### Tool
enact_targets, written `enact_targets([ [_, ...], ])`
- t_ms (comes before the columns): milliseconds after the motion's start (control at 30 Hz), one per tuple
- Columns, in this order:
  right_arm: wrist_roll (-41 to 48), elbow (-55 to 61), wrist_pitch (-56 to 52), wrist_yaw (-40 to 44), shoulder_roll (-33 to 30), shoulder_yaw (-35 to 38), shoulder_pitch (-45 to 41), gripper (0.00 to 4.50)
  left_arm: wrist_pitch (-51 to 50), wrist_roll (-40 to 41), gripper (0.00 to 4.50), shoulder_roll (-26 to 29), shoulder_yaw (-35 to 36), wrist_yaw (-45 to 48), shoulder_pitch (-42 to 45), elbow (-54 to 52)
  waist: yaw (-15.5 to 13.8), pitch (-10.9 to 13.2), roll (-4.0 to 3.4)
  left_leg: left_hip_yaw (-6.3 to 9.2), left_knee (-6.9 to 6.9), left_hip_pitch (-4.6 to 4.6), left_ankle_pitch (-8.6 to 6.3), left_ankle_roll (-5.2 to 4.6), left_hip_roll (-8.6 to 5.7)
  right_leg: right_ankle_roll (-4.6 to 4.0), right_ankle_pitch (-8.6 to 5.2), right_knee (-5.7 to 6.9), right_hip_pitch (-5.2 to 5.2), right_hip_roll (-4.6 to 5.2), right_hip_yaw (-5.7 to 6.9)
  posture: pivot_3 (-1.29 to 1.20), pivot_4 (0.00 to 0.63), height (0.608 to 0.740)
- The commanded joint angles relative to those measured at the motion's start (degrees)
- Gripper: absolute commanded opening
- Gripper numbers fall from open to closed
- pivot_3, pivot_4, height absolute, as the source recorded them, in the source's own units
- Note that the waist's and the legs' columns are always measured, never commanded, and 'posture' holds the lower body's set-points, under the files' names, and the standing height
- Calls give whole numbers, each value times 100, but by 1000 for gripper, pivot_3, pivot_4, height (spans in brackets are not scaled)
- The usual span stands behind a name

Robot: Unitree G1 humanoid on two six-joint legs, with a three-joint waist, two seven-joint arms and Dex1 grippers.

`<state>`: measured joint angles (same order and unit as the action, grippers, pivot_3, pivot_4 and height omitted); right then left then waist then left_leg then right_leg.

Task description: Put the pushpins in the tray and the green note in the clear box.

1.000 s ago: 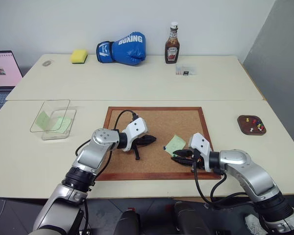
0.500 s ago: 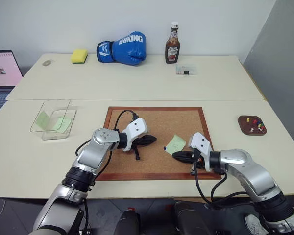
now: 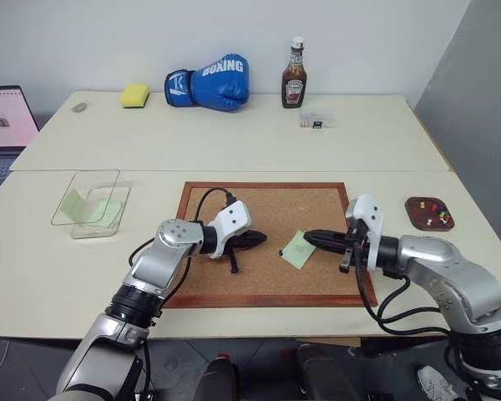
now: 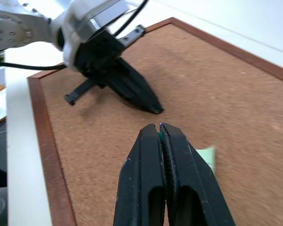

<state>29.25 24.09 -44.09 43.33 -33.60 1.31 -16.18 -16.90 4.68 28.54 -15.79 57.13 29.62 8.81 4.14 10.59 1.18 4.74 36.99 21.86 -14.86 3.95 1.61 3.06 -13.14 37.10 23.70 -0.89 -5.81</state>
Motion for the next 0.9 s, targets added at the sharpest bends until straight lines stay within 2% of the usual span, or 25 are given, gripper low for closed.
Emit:
enact_targets([
  [33, -244, -95, 234, -506, -259, 921, 287, 12, -26, -81, 0, 58, -57, 44, -54, 18, -7, 0, 0, -1, 0, 0, 0, 0, 0, 0, 0, 0, 0, 0, 0, 0, 150, 740],
  [233, -943, -878, 403, -1702, -334, 1848, 443, 12, 3, -82, 0, 36, -80, 65, -58, 70, -6, 0, 0, -4, -2, -2, 0, 0, 0, 0, 0, 0, 1, 0, -3, 0, 150, 740],
  [433, -1248, -2064, 582, -2378, -273, 2198, 10, 12, 87, -127, 0, -33, -135, 85, 42, 230, 8, -1, -2, -8, -1, -8, 0, 0, -1, 0, 0, 2, -3, 0, -8, 0, 150, 740],
  [700, -1254, -3507, 917, -2498, -334, 2302, -656, 12, 112, -156, 0, -13, -104, 99, 11, 214, 12, -2, -3, -9, -1, -9, 0, -1, -3, 0, 1, -1, -8, 1, -10, 0, 150, 740],
  [900, -1144, -4013, 1033, -2493, -214, 2277, -988, 12, 29, -142, 0, 42, -67, 76, -70, 84, 29, -2, -4, -8, -1, -10, 0, -1, -3, 0, 1, 0, -9, 0, -10, 0, 150, 740],
])
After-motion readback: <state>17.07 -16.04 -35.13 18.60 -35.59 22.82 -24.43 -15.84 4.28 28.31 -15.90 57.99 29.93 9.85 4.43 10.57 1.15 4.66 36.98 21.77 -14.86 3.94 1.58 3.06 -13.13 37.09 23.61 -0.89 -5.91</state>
